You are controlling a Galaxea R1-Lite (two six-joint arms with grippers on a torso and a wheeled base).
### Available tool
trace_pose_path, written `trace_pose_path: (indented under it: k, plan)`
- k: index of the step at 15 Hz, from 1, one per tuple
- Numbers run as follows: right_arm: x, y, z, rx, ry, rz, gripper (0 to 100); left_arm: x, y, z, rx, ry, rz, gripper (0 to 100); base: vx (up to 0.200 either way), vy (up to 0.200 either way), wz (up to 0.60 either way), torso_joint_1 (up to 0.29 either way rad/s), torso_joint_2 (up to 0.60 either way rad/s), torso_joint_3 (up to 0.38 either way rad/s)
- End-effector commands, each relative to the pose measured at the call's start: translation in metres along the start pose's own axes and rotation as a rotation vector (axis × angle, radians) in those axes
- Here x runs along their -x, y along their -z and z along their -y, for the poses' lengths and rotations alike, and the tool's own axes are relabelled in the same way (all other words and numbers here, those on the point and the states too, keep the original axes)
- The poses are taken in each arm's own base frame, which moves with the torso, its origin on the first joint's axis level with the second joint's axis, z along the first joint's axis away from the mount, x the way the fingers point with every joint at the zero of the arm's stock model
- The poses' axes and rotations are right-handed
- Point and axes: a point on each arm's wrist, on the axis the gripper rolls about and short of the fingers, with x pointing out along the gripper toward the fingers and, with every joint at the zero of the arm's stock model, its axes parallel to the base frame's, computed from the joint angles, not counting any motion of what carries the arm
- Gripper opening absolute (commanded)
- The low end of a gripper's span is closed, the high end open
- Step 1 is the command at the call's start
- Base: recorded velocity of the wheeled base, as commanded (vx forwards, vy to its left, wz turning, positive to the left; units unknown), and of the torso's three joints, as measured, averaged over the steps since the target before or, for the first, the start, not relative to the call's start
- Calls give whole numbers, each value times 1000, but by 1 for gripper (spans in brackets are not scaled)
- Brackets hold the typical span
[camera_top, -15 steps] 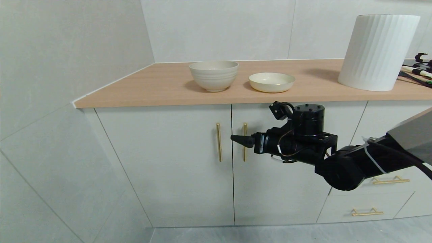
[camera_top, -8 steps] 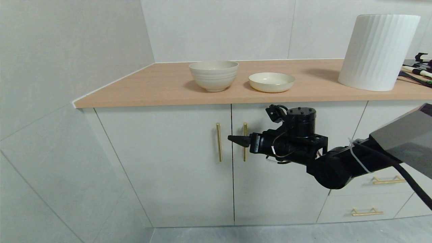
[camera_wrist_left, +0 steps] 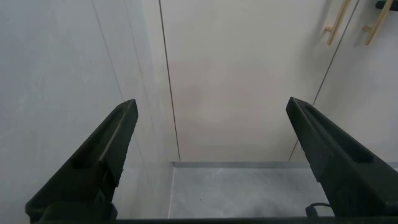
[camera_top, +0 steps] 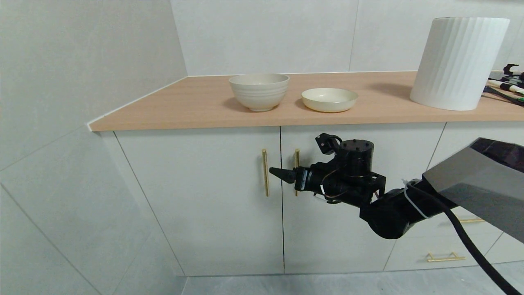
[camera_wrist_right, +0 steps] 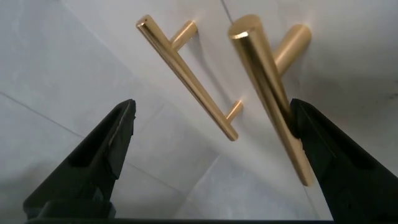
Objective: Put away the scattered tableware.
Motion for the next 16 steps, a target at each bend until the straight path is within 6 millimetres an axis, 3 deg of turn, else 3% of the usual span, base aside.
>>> trace_pose_path:
  k: [1, 6, 12, 16]
  plan:
    - [0, 3, -4, -24, -17, -7, 100, 0, 0, 0, 0, 0, 0, 100, 0, 0, 0, 0, 0, 0]
    - [12, -2, -23, -59, -64, -6, 100, 0, 0, 0, 0, 0, -1, 100, 0, 0, 0, 0, 0, 0]
    - [40, -8, -37, -56, -108, -35, 100, 0, 0, 0, 0, 0, -1, 100, 0, 0, 0, 0, 0, 0]
    - [88, 0, -50, -72, -214, -151, 100, 0, 0, 0, 0, 0, -1, 100, 0, 0, 0, 0, 0, 0]
